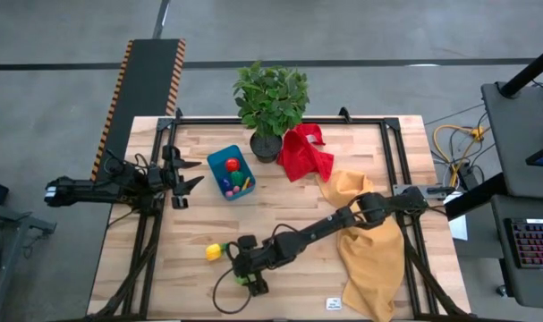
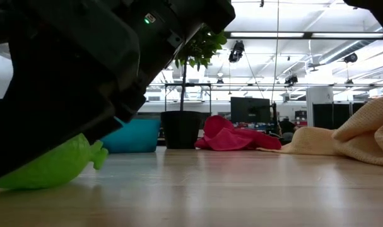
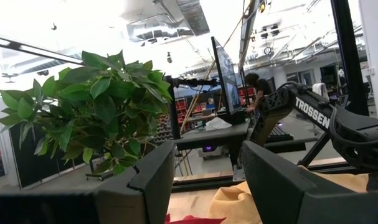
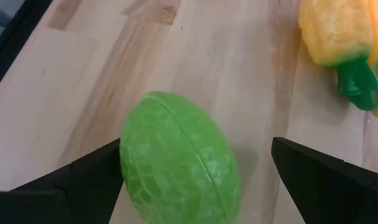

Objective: Pick and placing Produce into tupperware
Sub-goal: Put the green melon into the blue bin

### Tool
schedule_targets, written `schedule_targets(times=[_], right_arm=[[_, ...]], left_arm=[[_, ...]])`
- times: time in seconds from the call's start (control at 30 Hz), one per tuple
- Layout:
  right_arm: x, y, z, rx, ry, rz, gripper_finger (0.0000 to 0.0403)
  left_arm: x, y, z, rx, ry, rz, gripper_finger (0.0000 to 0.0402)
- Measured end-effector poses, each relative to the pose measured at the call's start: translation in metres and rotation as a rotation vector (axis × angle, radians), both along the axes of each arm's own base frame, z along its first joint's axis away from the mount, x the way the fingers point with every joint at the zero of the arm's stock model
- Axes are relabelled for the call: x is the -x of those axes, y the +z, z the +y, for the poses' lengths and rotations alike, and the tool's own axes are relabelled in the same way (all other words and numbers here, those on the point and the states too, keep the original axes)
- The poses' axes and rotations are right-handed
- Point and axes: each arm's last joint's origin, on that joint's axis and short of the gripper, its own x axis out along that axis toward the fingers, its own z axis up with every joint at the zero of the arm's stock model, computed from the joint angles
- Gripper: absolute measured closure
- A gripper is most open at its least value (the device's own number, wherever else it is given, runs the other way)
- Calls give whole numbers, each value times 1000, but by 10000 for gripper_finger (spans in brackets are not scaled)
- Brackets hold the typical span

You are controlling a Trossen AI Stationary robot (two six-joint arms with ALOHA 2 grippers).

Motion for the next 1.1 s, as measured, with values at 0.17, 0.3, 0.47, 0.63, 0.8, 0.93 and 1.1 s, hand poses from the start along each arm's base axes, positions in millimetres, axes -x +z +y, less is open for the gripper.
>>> schedule_targets(times=[0.17, 0.3, 0.47, 0.63, 0.8, 0.93, 1.1], right_arm=[[-1, 0, -2, 0, -4, 1, 36], [-1, 0, -2, 0, 0, 1, 71], [-1, 0, -2, 1, 1, 1, 109], [-1, 0, -3, 1, 0, 0, 141], [-1, 0, -3, 1, 0, 0, 169], [-1, 0, -3, 1, 0, 0, 181], [-1, 0, -3, 1, 0, 0, 180]], left_arm=[[0, 0, 0, 0, 0, 0, 228], [0, 0, 0, 0, 0, 0, 228], [0, 0, 0, 0, 0, 0, 228], [0, 0, 0, 0, 0, 0, 228], [0, 0, 0, 0, 0, 0, 228], [0, 0, 0, 0, 0, 0, 228], [0, 0, 0, 0, 0, 0, 228]])
